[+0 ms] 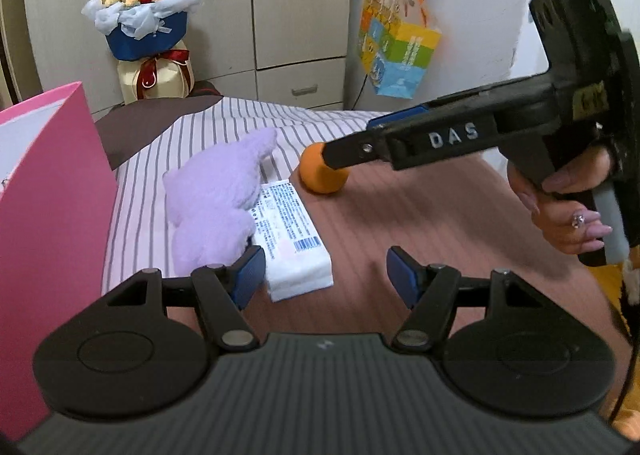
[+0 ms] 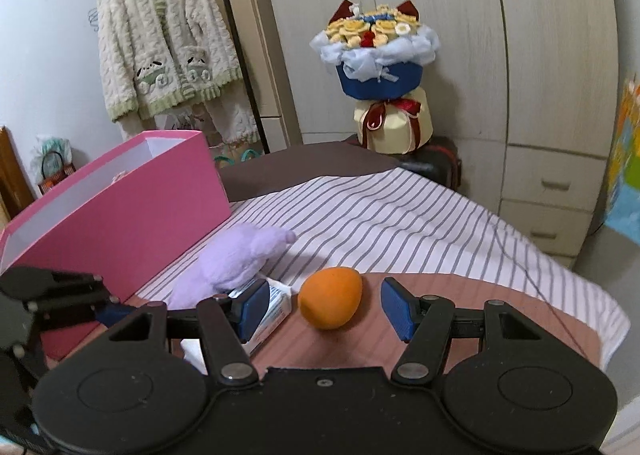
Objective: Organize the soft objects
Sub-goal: 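Grasp the wipes pack with the left gripper while the right grasps the orange sponge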
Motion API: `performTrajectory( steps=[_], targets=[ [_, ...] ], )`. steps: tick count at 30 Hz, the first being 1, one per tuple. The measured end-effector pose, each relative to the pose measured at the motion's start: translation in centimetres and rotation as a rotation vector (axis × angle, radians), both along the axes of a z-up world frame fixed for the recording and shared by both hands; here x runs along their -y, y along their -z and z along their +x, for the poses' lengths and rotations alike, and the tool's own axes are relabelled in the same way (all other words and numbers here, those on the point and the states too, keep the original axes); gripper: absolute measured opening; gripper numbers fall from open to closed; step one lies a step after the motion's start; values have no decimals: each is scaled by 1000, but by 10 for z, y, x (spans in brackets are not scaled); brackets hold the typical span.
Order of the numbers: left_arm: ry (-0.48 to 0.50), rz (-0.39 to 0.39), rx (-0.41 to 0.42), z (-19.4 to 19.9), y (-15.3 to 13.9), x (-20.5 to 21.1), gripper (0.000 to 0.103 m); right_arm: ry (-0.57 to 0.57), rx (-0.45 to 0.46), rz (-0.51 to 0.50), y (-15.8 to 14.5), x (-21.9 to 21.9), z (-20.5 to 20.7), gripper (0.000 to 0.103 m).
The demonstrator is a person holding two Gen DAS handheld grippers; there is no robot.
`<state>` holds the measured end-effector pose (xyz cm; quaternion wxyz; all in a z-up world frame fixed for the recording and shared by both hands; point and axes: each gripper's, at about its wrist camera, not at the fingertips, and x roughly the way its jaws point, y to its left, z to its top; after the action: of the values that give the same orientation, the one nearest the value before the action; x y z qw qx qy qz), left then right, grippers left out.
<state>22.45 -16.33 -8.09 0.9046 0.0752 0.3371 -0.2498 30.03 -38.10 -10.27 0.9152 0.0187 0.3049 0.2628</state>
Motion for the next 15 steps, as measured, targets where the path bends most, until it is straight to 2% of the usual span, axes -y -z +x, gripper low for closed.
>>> performTrajectory(
  steps=[3,8,12,15],
  targets=[
    [-70,55,-5,8,7,8,67,-18,-27,19,7,-1,11,67],
    [-130,22,-33,22,18,12,67,-12,-59,12,18,-7,21,67],
    [-190,25,30,30,23,15,67,-11,-76,32,24,-6,27,67],
    [-181,75,84,30,25,16,67,5,-77,43,28,-4,29,59]
  ],
)
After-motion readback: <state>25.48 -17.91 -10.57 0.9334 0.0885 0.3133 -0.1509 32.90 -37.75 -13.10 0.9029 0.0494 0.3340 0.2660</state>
